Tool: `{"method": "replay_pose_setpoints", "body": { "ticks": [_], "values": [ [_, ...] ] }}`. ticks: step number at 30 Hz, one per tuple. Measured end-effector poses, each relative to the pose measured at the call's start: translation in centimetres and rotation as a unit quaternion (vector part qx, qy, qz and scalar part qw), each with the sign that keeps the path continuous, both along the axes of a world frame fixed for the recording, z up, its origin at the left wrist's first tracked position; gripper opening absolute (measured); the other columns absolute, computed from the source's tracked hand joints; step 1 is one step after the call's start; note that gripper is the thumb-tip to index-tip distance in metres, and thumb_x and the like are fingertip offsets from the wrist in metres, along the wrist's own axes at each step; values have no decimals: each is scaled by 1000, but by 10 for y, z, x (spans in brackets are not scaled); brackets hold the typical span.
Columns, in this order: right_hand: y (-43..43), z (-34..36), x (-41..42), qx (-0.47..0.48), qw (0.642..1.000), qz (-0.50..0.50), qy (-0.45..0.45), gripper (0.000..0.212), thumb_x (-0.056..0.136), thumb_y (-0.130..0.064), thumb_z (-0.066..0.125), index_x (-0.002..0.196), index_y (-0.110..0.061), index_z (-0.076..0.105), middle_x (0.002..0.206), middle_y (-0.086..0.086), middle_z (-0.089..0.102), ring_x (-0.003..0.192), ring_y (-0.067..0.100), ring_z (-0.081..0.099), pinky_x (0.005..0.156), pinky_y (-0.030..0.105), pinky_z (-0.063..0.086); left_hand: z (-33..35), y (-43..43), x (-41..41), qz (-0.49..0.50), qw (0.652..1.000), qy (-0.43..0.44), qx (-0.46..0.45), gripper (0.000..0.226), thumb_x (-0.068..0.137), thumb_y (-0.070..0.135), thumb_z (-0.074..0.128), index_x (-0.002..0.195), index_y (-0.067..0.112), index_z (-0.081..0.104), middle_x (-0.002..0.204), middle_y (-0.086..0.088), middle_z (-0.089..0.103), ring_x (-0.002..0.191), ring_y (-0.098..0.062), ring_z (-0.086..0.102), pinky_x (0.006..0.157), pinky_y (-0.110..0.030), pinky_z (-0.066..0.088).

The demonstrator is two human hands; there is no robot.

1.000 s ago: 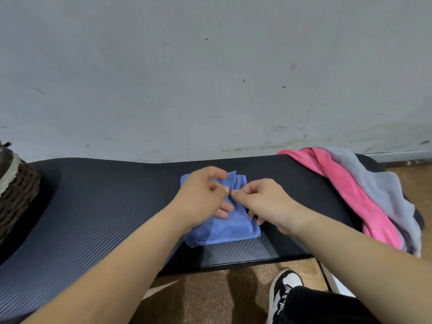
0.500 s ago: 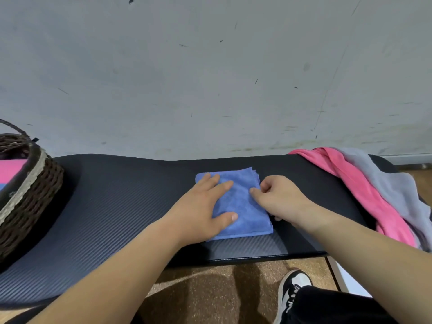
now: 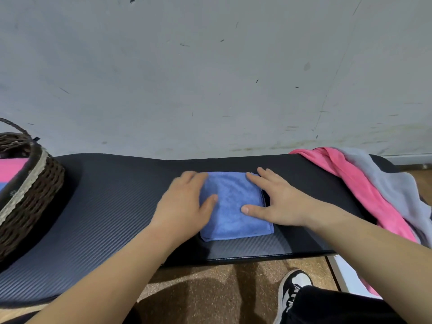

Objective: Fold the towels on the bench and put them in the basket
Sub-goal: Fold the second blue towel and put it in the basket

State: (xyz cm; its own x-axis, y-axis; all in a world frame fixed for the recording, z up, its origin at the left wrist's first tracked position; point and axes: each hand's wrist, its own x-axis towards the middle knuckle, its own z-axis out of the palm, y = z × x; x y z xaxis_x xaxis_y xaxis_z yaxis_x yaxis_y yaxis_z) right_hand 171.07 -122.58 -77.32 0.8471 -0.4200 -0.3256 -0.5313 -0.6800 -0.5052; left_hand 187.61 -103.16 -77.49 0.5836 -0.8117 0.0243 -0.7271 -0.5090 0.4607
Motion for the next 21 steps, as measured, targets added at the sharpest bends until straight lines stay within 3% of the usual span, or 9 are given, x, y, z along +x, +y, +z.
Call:
{"method": "replay_pose_setpoints", "body": {
  "ticks": [2,4,5,8,12,14,18,21],
  "values": [
    [-3,4,-1,7,1000,19,12,107,77,-69,73,161,-40,13,171,-6,-8,155,9,-15,127,35,4,3,-1,5,93,993,49,56,37,88,57,62,104,23,62,102,6,65,94,-16,62,74,-34,50],
    [-5,6,-3,-4,998,59,31,115,71,-75,73,160,-44,7,168,-12,-17,152,7,-25,128,42,0,0,-4,2,127,978,137,92,46,84,60,65,80,15,56,79,3,67,68,-13,59,62,-33,46],
    [-5,6,-3,-25,996,80,33,119,69,-77,73,160,-45,5,167,-14,-21,151,6,-28,128,44,-2,-1,-4,-1,124,976,153,95,48,84,59,66,77,13,54,75,2,66,64,-15,59,60,-34,47],
    [-2,2,-1,-69,990,121,37,122,68,-80,71,161,-43,2,166,-15,-24,149,6,-33,127,46,-7,3,-5,-10,115,980,144,75,39,83,51,69,83,14,57,79,4,66,71,-15,62,63,-35,50],
    [11,-2,7,-33,993,108,40,122,70,-78,71,162,-41,0,169,-14,-16,152,5,-25,128,44,-4,14,-2,-5,120,978,164,38,26,81,38,71,87,19,53,79,5,64,67,-11,58,55,-27,42],
    [18,-2,11,-15,995,97,27,119,72,-78,70,162,-40,2,170,-13,-13,153,4,-21,128,43,-1,22,3,5,124,978,162,28,25,80,35,70,94,23,52,79,7,65,70,-10,62,57,-29,46],
    [27,2,18,-21,996,89,7,116,73,-77,69,163,-35,7,171,-11,-5,155,4,-14,129,41,5,44,14,17,122,986,112,36,45,80,32,65,121,32,50,82,10,67,75,-14,66,64,-35,55],
    [29,-1,19,-3,997,80,15,116,75,-74,70,163,-31,8,171,-11,1,155,5,-10,129,40,6,54,12,6,84,994,61,36,55,82,36,63,134,34,46,95,10,65,86,-18,65,73,-40,57]
  ]
}}
